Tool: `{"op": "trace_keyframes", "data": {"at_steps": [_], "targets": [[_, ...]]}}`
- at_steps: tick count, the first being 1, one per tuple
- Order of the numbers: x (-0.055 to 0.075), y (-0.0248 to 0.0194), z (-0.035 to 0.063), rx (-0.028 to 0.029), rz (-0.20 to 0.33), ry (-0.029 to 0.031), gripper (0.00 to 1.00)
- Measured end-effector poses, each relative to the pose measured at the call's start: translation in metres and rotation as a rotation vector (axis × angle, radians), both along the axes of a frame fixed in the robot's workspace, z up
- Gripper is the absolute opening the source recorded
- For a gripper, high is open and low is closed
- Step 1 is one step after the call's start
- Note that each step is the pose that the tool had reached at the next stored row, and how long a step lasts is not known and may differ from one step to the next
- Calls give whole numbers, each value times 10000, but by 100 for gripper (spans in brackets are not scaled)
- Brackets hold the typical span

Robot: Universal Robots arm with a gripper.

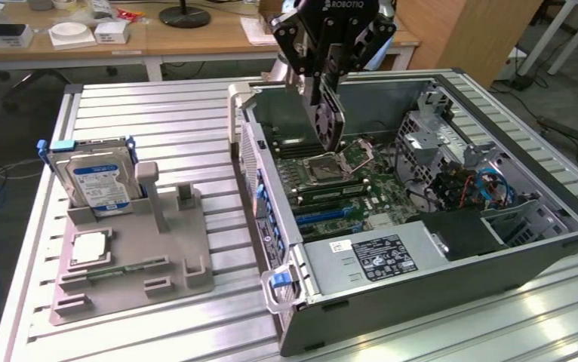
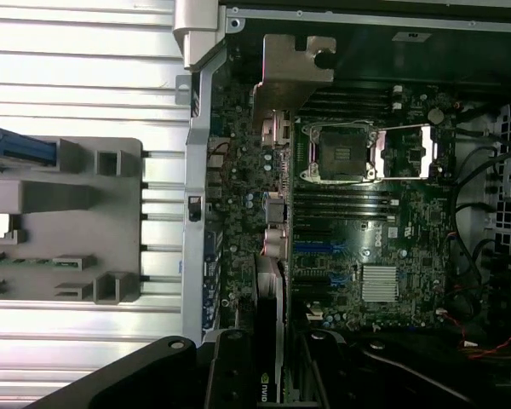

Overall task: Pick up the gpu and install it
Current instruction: 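Pick up the gpu and move the gpu toward the slot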

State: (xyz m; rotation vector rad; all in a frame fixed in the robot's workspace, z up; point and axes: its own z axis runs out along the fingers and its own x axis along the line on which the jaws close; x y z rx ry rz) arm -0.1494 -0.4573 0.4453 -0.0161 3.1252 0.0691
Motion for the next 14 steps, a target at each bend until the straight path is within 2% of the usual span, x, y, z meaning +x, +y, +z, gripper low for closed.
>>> {"op": "trace_keyframes", "data": {"at_steps": [14], "targets": [[185, 0, 0, 0, 0, 1, 26]]}}
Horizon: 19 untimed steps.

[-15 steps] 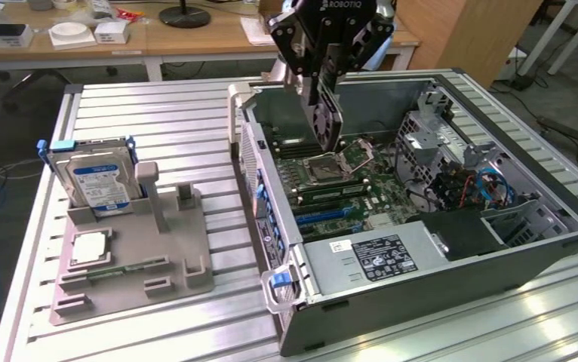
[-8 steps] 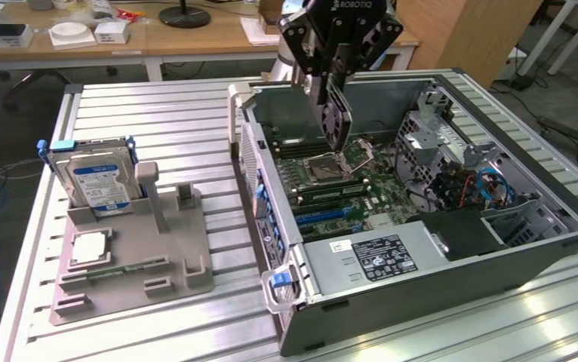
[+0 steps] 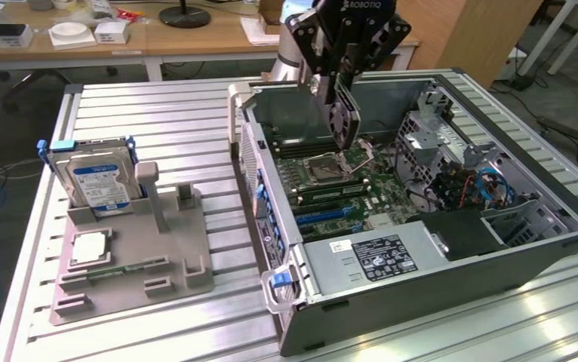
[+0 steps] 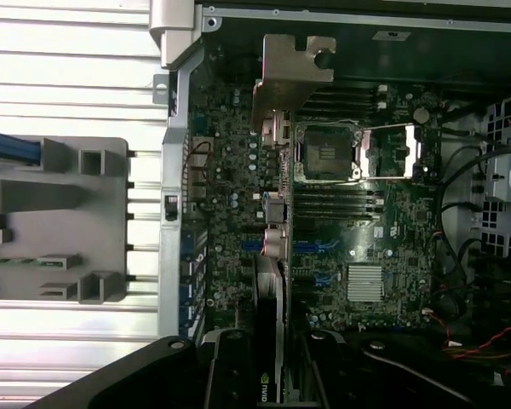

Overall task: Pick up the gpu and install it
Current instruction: 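Pick up the gpu and move the gpu toward the slot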

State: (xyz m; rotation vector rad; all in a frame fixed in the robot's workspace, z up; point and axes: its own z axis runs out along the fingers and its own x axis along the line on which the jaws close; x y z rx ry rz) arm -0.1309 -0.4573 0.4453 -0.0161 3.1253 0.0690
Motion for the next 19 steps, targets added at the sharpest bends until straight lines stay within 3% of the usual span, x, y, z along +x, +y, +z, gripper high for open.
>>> {"op": "trace_keyframes", "data": {"at_steps": [19], "targets": [[316, 0, 0, 1, 0, -1, 26]]}}
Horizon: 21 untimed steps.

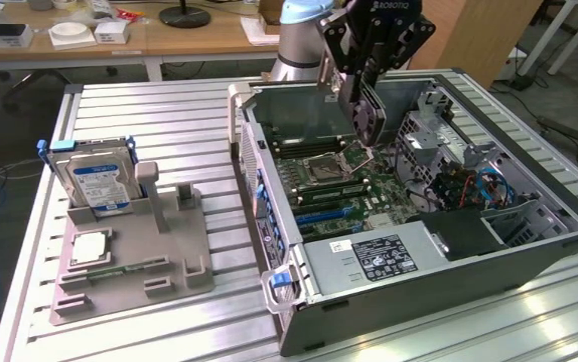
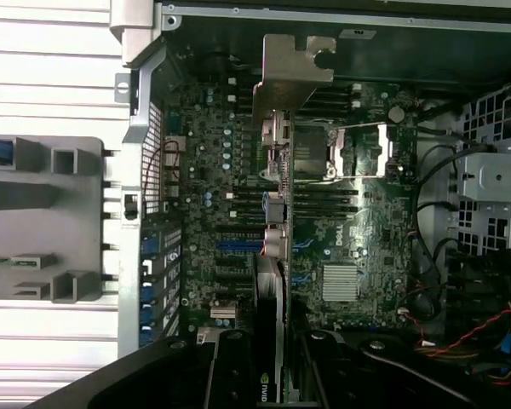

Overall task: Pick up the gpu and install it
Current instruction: 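Pick up the gpu and move the gpu toward the slot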

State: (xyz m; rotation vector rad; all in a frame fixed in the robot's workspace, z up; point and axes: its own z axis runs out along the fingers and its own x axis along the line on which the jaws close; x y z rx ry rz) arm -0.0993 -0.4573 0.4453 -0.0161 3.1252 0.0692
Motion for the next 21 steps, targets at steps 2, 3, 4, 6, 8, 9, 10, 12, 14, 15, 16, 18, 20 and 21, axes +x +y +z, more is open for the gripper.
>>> {"op": "trace_keyframes", "data": {"at_steps": [2, 3, 4, 6, 8, 9, 10, 12, 14, 15, 16, 18, 20, 21], "targets": [[39, 0, 0, -1, 1, 0, 26], [60, 0, 0, -1, 1, 0, 26], [85, 0, 0, -1, 1, 0, 26], [141, 0, 0, 3, -1, 1, 26], [194, 0, 0, 7, 1, 0, 26], [222, 0, 0, 8, 1, 1, 26], [247, 0, 0, 9, 1, 1, 26], [299, 0, 0, 10, -1, 1, 26], [355, 0, 1, 11, 1, 1, 26], [382, 0, 0, 12, 1, 0, 26], [411, 0, 0, 12, 1, 0, 26], [464, 0, 0, 13, -1, 0, 26], [517, 0, 1, 12, 0, 1, 26], [544, 0, 1, 13, 1, 1, 26]]}}
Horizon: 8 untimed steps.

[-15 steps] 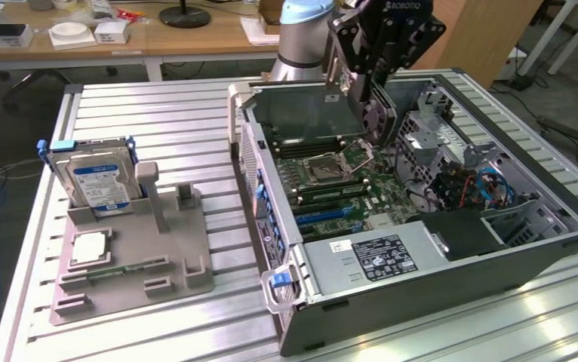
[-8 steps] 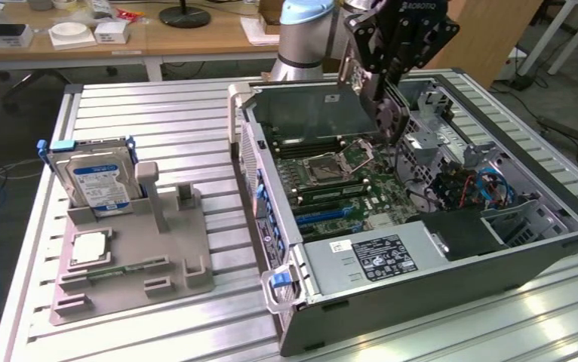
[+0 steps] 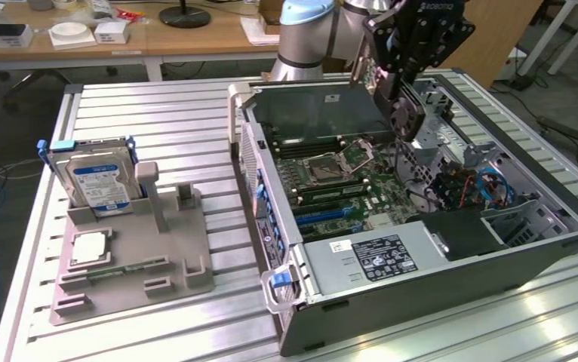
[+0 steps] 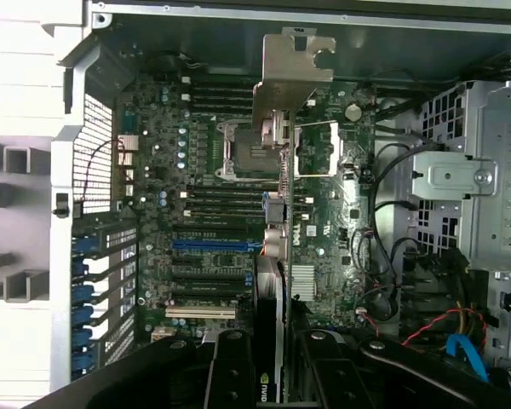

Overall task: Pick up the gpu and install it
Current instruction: 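Pick up the gpu and move the gpu toward the slot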

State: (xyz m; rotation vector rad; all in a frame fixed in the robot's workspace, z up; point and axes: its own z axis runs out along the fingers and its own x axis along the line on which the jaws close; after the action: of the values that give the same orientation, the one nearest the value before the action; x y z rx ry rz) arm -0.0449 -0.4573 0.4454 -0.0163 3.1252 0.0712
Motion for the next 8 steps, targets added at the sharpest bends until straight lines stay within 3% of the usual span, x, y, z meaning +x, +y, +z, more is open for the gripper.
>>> {"op": "trace_keyframes", "data": {"at_steps": [8], "targets": [[204, 0, -1, 2, -2, 0, 26]]}}
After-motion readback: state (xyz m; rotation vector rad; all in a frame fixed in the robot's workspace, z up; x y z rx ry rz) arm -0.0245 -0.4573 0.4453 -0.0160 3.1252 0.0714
